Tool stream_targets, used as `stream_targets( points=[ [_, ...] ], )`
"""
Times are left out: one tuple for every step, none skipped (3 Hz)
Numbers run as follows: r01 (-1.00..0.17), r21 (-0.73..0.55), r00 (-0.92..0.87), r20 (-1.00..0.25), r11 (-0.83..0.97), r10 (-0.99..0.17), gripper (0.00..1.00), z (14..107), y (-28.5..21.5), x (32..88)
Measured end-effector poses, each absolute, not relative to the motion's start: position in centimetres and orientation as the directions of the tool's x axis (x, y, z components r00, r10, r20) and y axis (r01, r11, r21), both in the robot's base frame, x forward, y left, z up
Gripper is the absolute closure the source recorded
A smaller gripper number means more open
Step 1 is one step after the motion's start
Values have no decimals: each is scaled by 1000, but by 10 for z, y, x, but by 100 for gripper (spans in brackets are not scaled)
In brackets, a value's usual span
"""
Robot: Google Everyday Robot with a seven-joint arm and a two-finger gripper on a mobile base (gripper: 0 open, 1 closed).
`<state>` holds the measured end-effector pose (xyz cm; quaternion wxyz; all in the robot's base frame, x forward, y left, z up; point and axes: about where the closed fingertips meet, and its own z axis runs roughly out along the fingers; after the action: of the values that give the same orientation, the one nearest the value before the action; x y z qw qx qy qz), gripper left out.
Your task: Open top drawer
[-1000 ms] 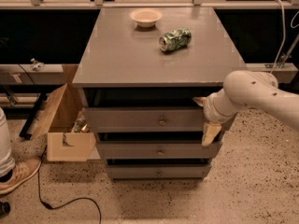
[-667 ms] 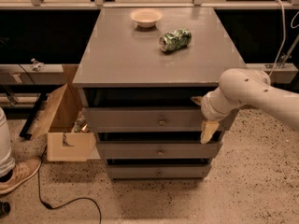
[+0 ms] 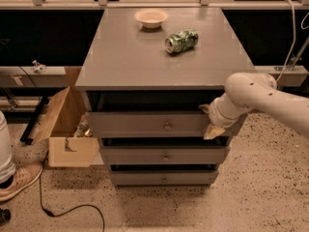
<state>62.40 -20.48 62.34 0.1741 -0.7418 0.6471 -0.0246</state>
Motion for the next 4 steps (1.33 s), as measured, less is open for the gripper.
stream_targets(
  points=[
    [-954, -282, 151, -181, -96, -972, 64, 627, -208, 619],
    [-954, -283, 151, -181, -96, -972, 87, 634, -207, 619],
    [-954, -283, 151, -181, -96, -972, 100, 636, -206, 619],
    [-954, -282, 151, -181, -96, -972, 82, 636, -206, 619]
  ],
)
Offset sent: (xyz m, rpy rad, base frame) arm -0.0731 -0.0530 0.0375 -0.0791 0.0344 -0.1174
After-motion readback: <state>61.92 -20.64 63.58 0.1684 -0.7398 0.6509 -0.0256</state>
